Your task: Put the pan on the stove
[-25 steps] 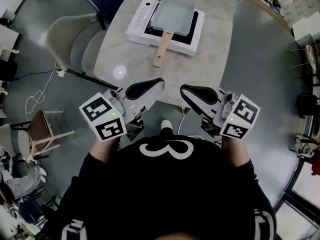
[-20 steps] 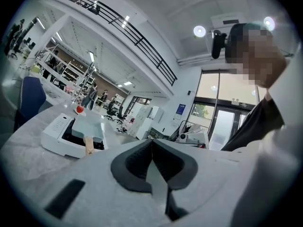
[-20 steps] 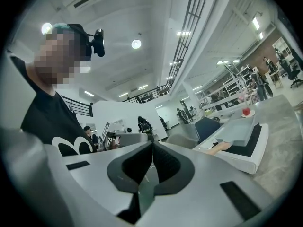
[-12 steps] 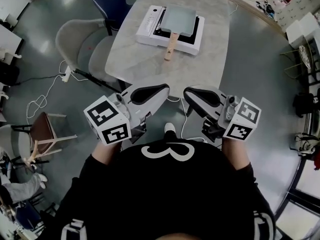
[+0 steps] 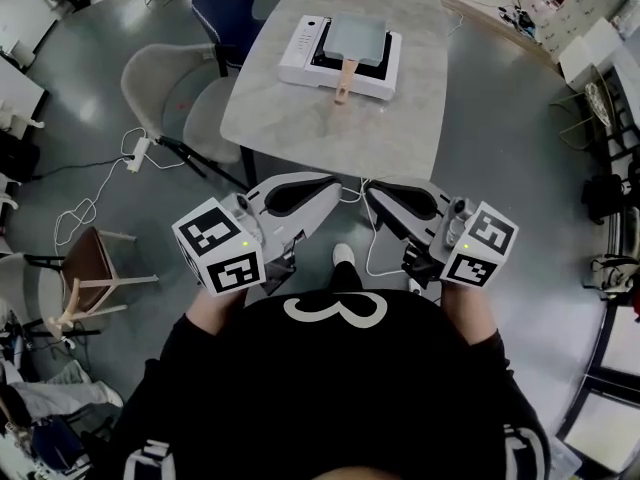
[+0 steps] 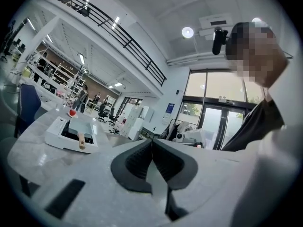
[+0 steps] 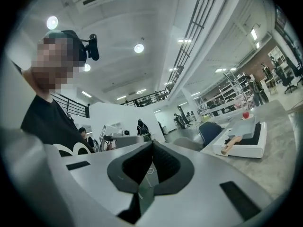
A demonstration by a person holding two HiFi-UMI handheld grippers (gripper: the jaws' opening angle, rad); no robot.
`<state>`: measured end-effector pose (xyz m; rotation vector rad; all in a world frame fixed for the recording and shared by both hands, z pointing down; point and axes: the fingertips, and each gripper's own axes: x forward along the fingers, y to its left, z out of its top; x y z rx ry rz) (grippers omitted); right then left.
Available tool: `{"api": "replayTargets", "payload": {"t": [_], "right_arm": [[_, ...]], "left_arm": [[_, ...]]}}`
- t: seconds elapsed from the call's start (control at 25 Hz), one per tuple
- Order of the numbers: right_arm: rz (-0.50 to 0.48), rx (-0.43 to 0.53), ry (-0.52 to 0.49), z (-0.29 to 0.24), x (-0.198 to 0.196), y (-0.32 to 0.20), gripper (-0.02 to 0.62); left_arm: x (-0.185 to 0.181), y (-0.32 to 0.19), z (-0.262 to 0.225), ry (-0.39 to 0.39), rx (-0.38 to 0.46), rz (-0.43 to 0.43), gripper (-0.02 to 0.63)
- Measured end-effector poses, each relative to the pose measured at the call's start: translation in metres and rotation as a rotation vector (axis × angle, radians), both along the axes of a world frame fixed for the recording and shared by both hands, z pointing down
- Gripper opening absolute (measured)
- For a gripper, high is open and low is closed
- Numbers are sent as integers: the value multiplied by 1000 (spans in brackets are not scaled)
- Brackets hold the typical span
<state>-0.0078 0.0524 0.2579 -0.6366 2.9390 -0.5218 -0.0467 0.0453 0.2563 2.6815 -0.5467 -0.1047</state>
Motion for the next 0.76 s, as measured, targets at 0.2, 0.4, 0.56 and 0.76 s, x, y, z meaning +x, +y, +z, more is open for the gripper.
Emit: {"api": "replayTargets", "payload": {"t": [0.2, 0.4, 0.56, 0.76], "right_arm": [[6, 4, -11, -2, -6, 19, 14], [7, 16, -3, -2, -7, 34, 14], [5, 21, 0, -2, -11, 43, 14], [1, 12, 2, 2, -19, 57, 14]], "left_arm": [[-3, 18, -5, 1, 17, 2, 18], [-5, 34, -8, -7, 41, -1, 18], [-11, 45, -6, -19, 46, -14, 18], [-14, 60, -2, -23, 41, -9, 18]]}}
